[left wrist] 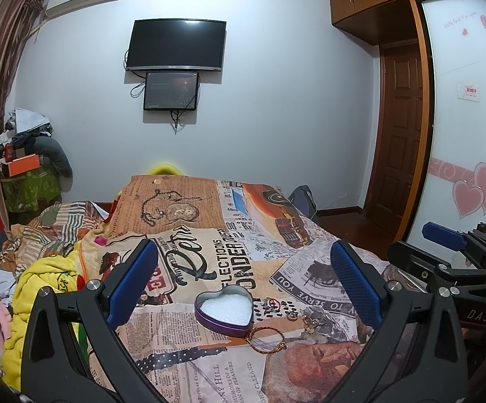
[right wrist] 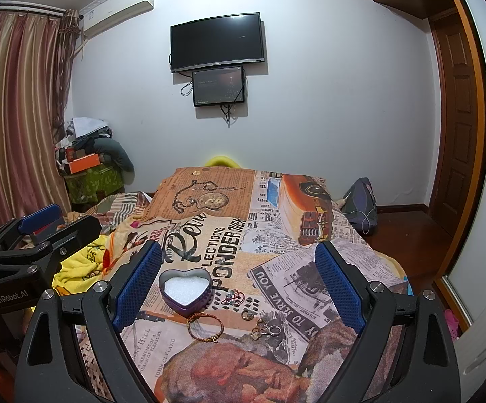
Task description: Organize jewelry
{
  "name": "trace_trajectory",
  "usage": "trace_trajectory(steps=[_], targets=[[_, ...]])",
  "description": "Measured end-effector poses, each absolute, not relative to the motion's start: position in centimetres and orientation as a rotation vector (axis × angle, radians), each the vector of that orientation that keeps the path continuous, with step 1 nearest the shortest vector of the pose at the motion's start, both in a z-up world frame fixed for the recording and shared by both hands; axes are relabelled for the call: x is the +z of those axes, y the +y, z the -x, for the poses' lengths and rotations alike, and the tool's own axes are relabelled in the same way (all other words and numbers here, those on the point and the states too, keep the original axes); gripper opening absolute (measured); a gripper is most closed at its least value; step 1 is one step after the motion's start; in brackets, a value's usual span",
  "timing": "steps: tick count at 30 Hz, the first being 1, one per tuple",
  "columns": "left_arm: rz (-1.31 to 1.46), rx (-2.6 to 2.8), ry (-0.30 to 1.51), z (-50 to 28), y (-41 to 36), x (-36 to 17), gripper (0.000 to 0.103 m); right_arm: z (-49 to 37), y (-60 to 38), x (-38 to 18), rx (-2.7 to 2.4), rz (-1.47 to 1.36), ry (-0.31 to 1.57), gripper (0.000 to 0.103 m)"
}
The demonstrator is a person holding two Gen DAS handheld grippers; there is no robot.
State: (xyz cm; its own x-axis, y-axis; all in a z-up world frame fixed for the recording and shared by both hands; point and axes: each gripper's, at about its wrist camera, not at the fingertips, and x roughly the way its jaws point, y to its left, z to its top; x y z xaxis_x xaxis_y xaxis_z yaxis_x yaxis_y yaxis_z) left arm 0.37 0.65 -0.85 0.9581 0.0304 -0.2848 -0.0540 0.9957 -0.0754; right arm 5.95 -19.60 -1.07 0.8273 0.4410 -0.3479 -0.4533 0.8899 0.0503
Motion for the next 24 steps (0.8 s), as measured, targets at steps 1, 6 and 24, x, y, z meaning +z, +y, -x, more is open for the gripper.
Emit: trace_trajectory(steps=[1,6,24], targets=[[0.082,0.044,0.286,-0.37,0.64,-0.86,0.103,-5.95,-19.59,-1.06,0.475,0.036,0.362,0.091],[0.077,0.044,0.280,-0.35,0.57,-0.83,0.103,-6.03,-19.61,-1.21,0.473,0.035,0.368,0.091],[0.053,0.028,0.281,-0.93,-0.08,-0.87,0.103,-6.56,-19.53,-1.57,0.460,0.054,0.395,0.091]])
